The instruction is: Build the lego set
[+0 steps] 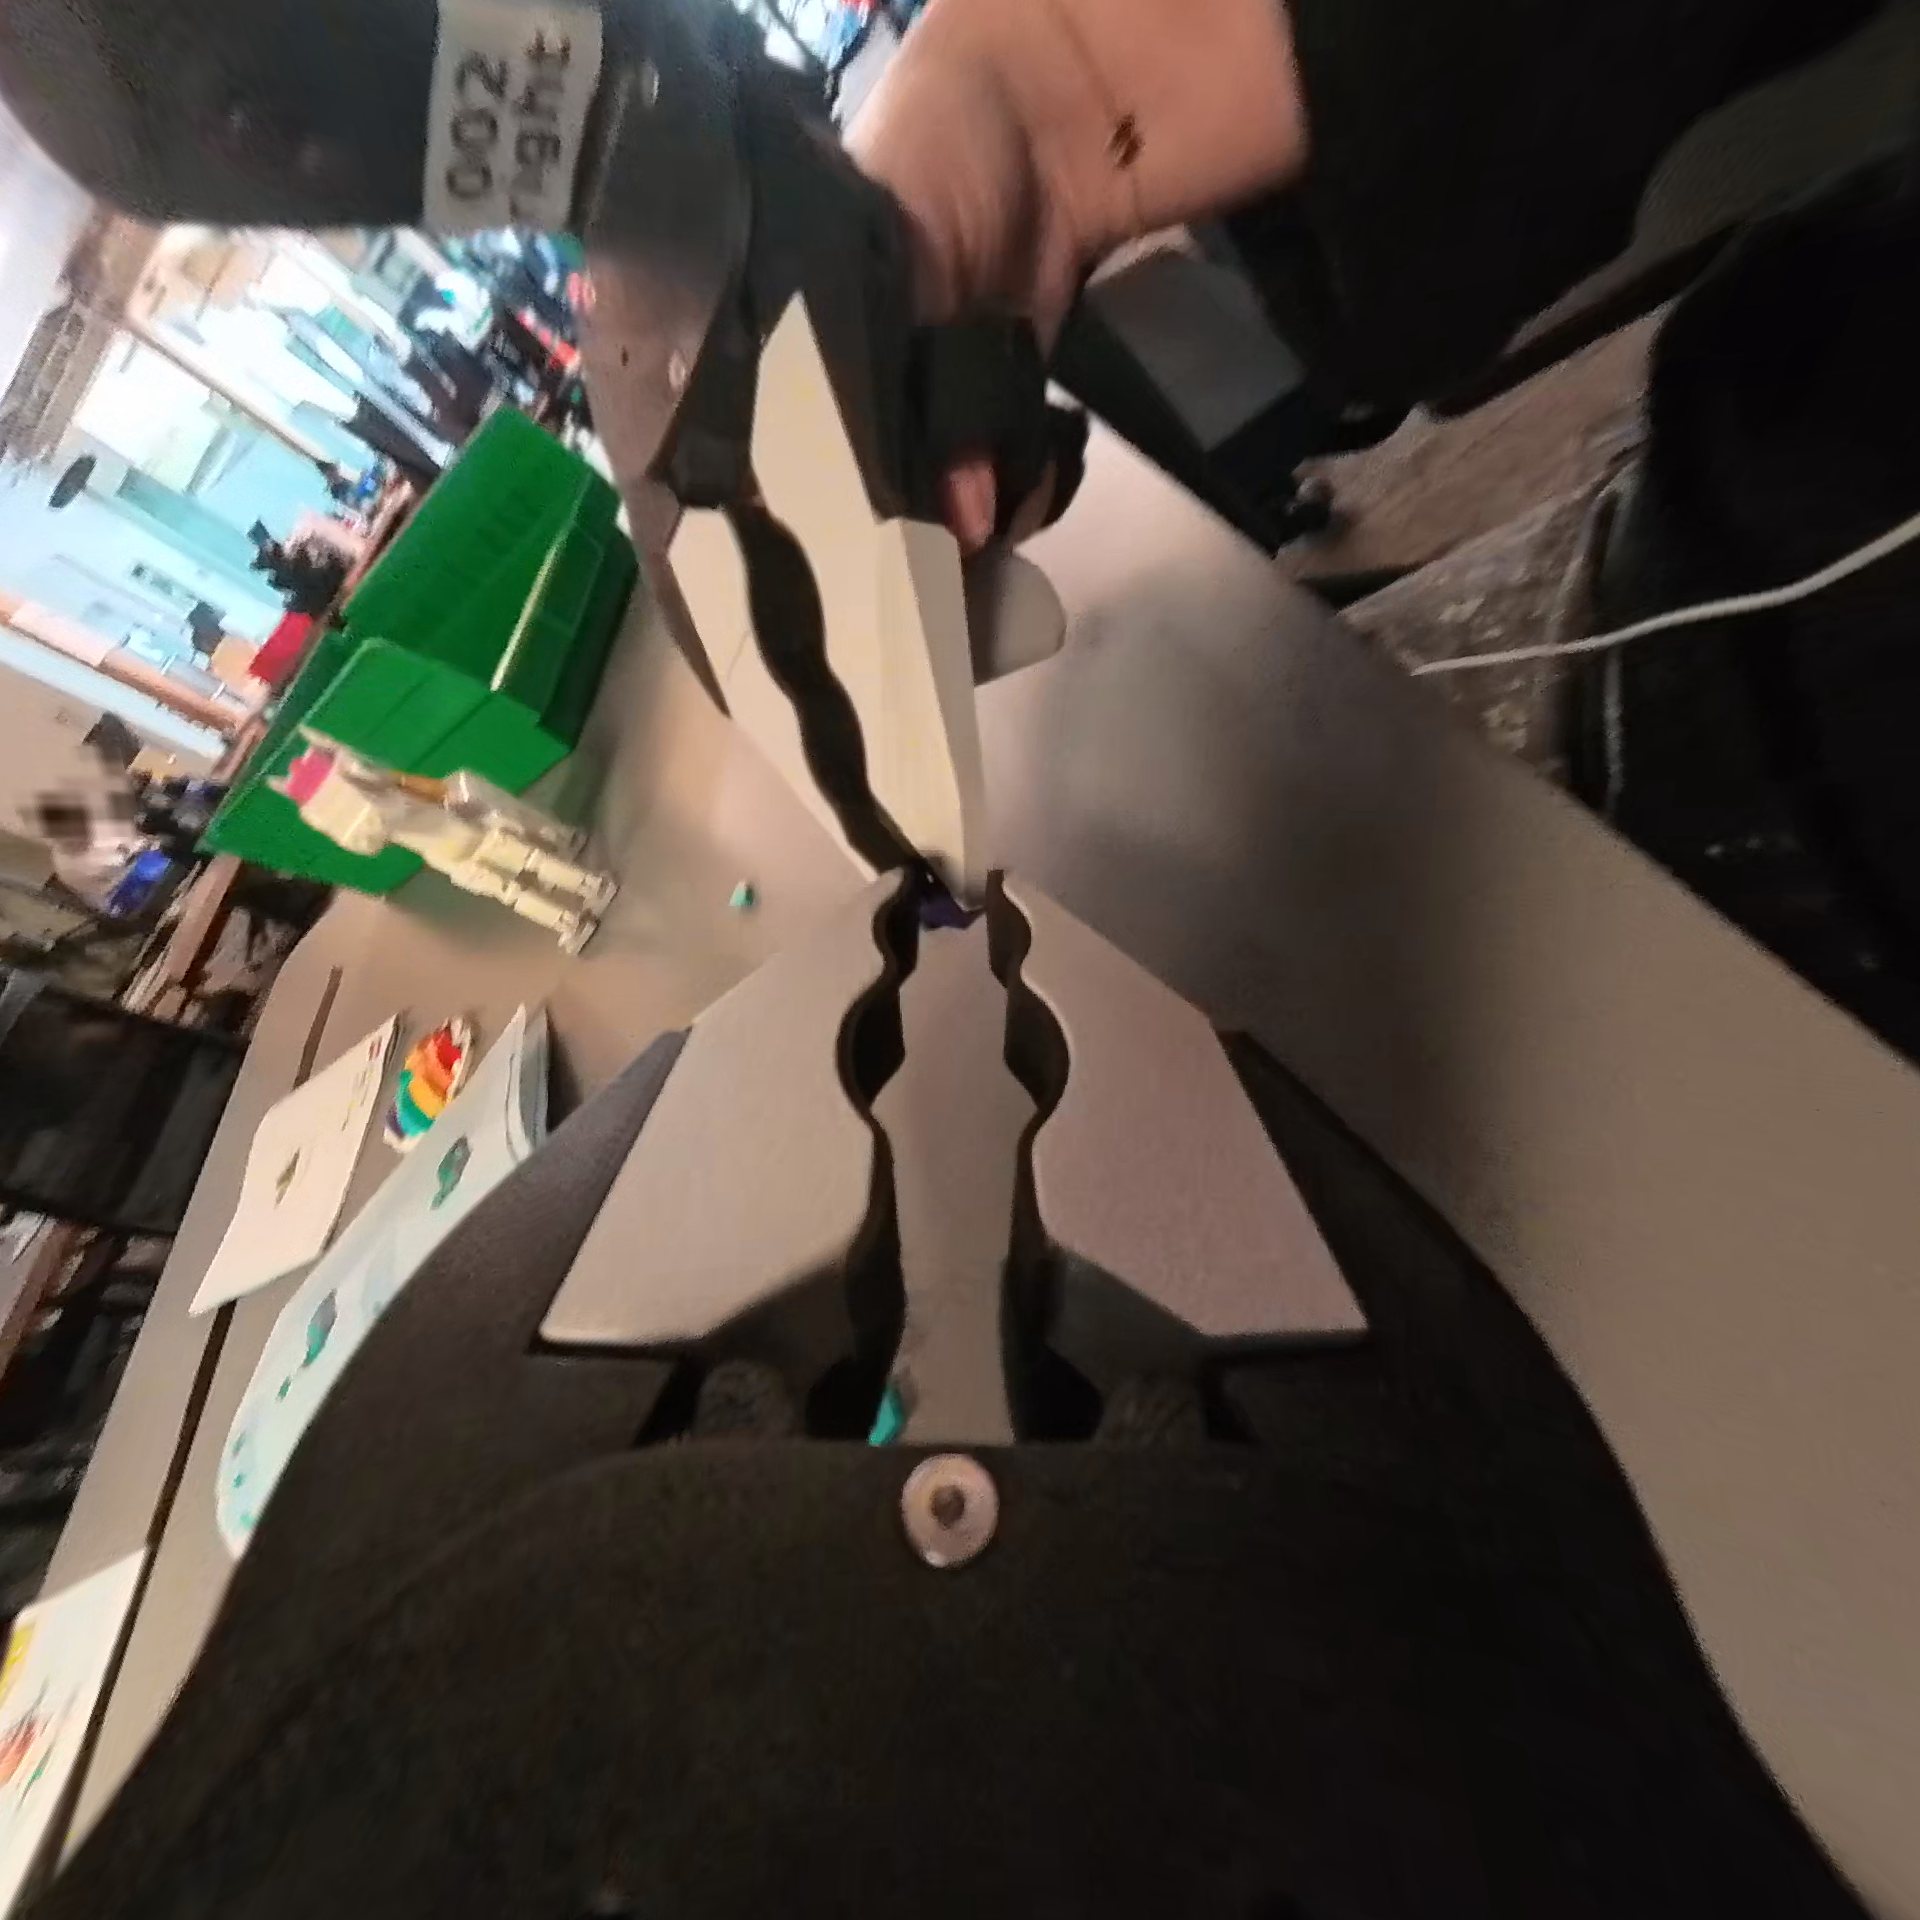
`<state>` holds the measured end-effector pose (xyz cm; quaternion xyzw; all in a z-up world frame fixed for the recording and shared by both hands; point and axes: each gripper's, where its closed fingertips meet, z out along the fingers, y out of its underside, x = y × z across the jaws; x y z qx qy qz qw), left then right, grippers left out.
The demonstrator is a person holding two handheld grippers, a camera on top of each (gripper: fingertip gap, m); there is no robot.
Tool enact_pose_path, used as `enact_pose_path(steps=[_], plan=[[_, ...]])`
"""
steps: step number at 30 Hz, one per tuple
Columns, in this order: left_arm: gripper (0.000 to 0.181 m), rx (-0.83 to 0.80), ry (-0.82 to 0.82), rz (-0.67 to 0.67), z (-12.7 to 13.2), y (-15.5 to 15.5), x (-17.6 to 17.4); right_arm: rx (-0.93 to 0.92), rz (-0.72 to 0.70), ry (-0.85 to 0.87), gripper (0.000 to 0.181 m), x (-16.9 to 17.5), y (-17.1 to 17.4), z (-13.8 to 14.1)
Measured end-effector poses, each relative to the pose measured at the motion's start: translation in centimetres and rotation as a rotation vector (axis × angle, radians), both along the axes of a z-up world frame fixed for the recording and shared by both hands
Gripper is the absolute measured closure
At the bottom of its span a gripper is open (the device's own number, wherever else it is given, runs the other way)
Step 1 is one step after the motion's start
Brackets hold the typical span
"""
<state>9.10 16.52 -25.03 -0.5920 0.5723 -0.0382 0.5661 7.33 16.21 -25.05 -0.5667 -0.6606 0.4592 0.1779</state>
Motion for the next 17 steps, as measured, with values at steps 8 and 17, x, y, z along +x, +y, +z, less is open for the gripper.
enact_pose_path(steps=[8, 17], plan=[[0.169, -0.166, 0.017, 0.138, -1.5, 1.4, -1.5, 0.219, -0.151, -0.013, 0.16, -1.3, 2.5, -1.4], [0.173, -0.298, -0.016, 0.262, -2.4, 2.9, -3.8, 0.395, -0.238, 0.105, 0.152, -0.4, 4.0, 0.0]])
